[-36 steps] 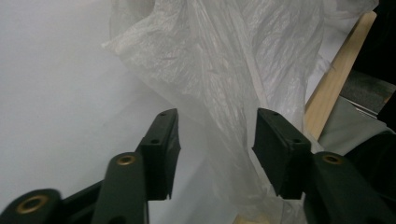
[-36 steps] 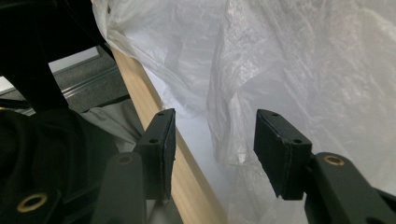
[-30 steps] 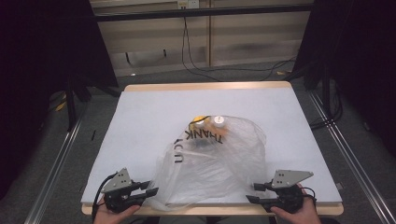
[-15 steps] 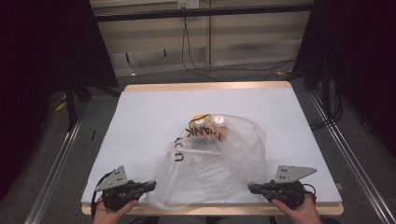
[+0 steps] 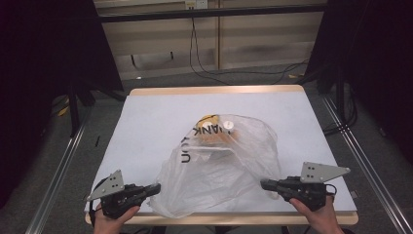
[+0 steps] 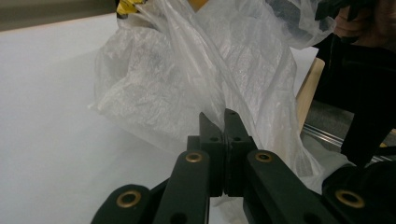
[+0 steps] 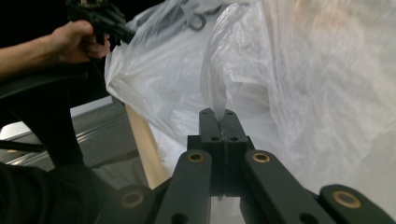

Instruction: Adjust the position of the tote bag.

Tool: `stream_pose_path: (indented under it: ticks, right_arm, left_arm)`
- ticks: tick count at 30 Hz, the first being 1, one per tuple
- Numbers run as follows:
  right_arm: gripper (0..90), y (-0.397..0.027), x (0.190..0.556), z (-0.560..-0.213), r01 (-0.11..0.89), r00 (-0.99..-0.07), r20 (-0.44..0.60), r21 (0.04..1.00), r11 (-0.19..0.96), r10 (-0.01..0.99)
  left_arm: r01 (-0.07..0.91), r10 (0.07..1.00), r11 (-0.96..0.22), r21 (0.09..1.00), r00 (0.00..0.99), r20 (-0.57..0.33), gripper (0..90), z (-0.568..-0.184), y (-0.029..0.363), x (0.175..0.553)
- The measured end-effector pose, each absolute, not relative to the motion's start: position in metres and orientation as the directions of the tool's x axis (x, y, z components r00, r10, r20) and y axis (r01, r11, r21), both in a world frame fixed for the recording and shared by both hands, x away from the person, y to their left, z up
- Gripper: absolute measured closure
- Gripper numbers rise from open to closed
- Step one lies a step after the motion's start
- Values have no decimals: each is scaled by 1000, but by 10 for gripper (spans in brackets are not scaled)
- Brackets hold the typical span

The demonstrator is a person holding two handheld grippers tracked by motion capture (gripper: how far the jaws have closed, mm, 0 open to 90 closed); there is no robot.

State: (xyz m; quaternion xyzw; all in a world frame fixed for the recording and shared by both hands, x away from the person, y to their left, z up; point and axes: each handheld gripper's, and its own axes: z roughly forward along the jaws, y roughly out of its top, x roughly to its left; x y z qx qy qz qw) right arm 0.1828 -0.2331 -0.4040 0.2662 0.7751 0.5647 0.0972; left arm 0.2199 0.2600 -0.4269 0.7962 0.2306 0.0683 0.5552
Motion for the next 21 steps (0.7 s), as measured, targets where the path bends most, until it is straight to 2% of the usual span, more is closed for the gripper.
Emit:
stream_pose_path:
  ticks: [14,21]
  right_arm:
    - [900,-239,198,-361,200,-854,91,966,161,513]
    - [900,-239,205,-338,153,-859,64,979,135,509]
  left_arm:
    - [202,461,-262,944,885,-61,899,-382,260,230]
    - [175,460,-232,957,886,-51,899,-362,258,239]
